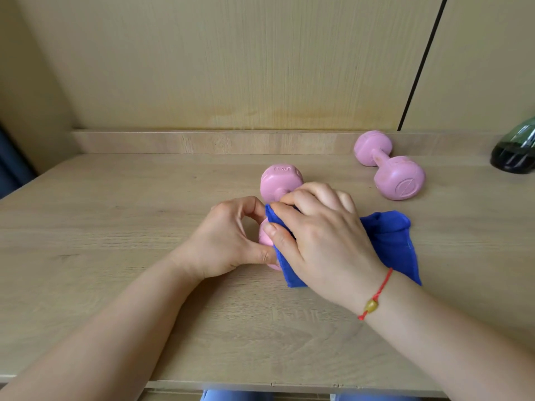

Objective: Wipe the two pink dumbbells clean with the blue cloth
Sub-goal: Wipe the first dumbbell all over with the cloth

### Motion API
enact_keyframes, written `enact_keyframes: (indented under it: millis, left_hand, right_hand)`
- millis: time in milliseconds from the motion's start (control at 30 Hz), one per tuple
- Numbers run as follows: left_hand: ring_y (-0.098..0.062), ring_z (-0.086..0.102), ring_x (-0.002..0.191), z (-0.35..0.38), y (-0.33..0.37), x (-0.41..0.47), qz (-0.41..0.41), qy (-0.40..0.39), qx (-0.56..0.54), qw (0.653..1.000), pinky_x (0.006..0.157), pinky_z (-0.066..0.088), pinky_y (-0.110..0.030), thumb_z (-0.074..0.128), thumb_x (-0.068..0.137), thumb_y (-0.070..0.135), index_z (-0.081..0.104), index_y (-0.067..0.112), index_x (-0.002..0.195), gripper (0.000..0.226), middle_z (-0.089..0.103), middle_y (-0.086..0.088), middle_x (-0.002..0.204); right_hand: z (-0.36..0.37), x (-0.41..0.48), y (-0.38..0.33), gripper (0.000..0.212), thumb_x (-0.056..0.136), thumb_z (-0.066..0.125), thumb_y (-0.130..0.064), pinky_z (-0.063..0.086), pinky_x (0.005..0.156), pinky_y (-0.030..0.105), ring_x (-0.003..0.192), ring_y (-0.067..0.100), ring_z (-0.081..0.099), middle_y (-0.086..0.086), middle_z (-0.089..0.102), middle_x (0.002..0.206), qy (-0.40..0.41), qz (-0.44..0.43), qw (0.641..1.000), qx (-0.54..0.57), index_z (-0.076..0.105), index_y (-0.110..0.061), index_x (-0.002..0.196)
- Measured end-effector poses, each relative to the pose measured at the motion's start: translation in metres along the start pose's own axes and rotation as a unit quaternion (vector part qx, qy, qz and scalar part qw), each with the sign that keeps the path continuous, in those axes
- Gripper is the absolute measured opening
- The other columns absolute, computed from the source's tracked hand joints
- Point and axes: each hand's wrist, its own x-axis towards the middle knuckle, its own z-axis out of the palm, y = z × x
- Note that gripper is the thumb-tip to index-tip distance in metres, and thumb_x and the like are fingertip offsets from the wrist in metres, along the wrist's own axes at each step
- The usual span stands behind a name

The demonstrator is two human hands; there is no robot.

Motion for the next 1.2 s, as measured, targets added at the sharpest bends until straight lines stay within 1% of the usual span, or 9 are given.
enact_keyframes:
  millis: [200, 333, 467, 533, 633, 800, 900, 1100, 1200]
  left_hand:
    - [-0.004, 0.062, 0.081, 0.002, 0.0, 0.001, -0.014, 0.003, -0.015, 1.0, 0.076, 0.045, -0.015, 0.088, 0.034, 0.053, 0.066, 0.028, 0.084, 0.06, 0.072, 0.008, 0.085]
    - [-0.004, 0.063, 0.085, 0.001, 0.001, 0.002, -0.02, 0.002, -0.015, 1.0, 0.077, 0.045, -0.015, 0.087, 0.033, 0.055, 0.066, 0.027, 0.084, 0.061, 0.071, 0.011, 0.087]
    - [-0.003, 0.061, 0.085, 0.001, 0.0, 0.001, -0.018, -0.001, -0.012, 1.0, 0.077, 0.043, -0.015, 0.087, 0.034, 0.055, 0.065, 0.026, 0.083, 0.061, 0.07, 0.015, 0.086]
    - [-0.001, 0.06, 0.083, 0.0, 0.0, 0.001, -0.017, -0.006, -0.016, 1.0, 0.076, 0.042, -0.014, 0.087, 0.034, 0.054, 0.065, 0.026, 0.084, 0.061, 0.069, 0.016, 0.086]
    - [-0.001, 0.061, 0.084, -0.001, 0.001, 0.001, -0.019, -0.013, -0.005, 1.0, 0.076, 0.042, -0.015, 0.086, 0.035, 0.055, 0.065, 0.027, 0.086, 0.062, 0.069, 0.016, 0.087]
    - [-0.012, 0.058, 0.099, -0.001, -0.001, 0.0, -0.04, -0.005, 0.034, 0.999, 0.088, 0.044, -0.03, 0.087, 0.034, 0.062, 0.064, 0.037, 0.088, 0.064, 0.068, 0.016, 0.09]
    - [-0.019, 0.056, 0.105, -0.004, -0.004, -0.003, -0.046, -0.002, 0.062, 0.997, 0.1, 0.043, -0.044, 0.085, 0.035, 0.067, 0.062, 0.04, 0.092, 0.067, 0.068, 0.018, 0.09]
    - [0.003, 0.061, 0.094, -0.016, -0.011, -0.013, -0.031, -0.021, 0.065, 0.997, 0.113, 0.025, -0.058, 0.082, 0.043, 0.064, 0.063, 0.029, 0.094, 0.065, 0.069, 0.021, 0.093]
    - [0.005, 0.062, 0.1, -0.022, -0.016, -0.021, -0.027, -0.043, 0.062, 0.997, 0.118, 0.011, -0.059, 0.081, 0.049, 0.061, 0.062, 0.028, 0.1, 0.063, 0.07, 0.02, 0.099]
  right_hand:
    - [-0.008, -0.025, 0.02, 0.035, 0.097, 0.048, -0.03, 0.04, 0.088, 0.039, 0.119, 0.022, 0.05, -0.009, 0.06, 0.126, 0.051, -0.09, 0.994, 0.033, 0.062, -0.024, 0.129]
    - [-0.007, -0.039, 0.031, 0.04, 0.092, 0.056, -0.012, 0.046, 0.087, 0.041, 0.109, 0.024, 0.057, -0.007, 0.061, 0.131, 0.079, -0.091, 0.991, 0.061, 0.062, -0.018, 0.131]
    - [0.006, -0.047, 0.044, 0.03, 0.088, 0.055, -0.008, 0.052, 0.079, 0.041, 0.087, 0.029, 0.061, 0.003, 0.07, 0.102, 0.069, -0.027, 0.993, 0.095, 0.068, -0.008, 0.114]
    - [0.011, -0.05, 0.049, 0.026, 0.088, 0.054, -0.012, 0.051, 0.084, 0.036, 0.088, 0.025, 0.06, 0.002, 0.071, 0.093, 0.031, 0.033, 0.988, 0.151, 0.071, -0.01, 0.108]
    - [0.013, -0.048, 0.05, 0.03, 0.09, 0.053, -0.017, 0.036, 0.089, 0.011, 0.095, 0.013, 0.052, -0.003, 0.073, 0.093, 0.017, 0.092, 0.972, 0.214, 0.072, -0.012, 0.112]
    - [0.012, -0.039, 0.047, 0.01, 0.092, 0.059, -0.02, 0.037, 0.088, 0.03, 0.097, 0.019, 0.045, -0.007, 0.061, 0.082, -0.088, 0.126, 0.961, 0.23, 0.066, -0.013, 0.095]
    - [0.009, -0.039, 0.047, 0.039, 0.08, 0.073, -0.038, 0.032, 0.097, 0.029, 0.11, 0.012, 0.038, -0.017, 0.055, 0.109, -0.15, 0.14, 0.95, 0.236, 0.06, -0.026, 0.115]
    - [0.015, -0.033, 0.04, 0.059, 0.064, 0.059, -0.075, 0.03, 0.093, 0.032, 0.105, 0.012, 0.041, -0.019, 0.056, 0.103, -0.087, 0.109, 0.964, 0.227, 0.062, -0.034, 0.108]
    - [0.02, -0.028, 0.036, 0.059, 0.067, 0.052, -0.075, 0.029, 0.093, 0.032, 0.102, 0.009, 0.043, -0.02, 0.056, 0.097, -0.062, 0.092, 0.961, 0.254, 0.062, -0.036, 0.11]
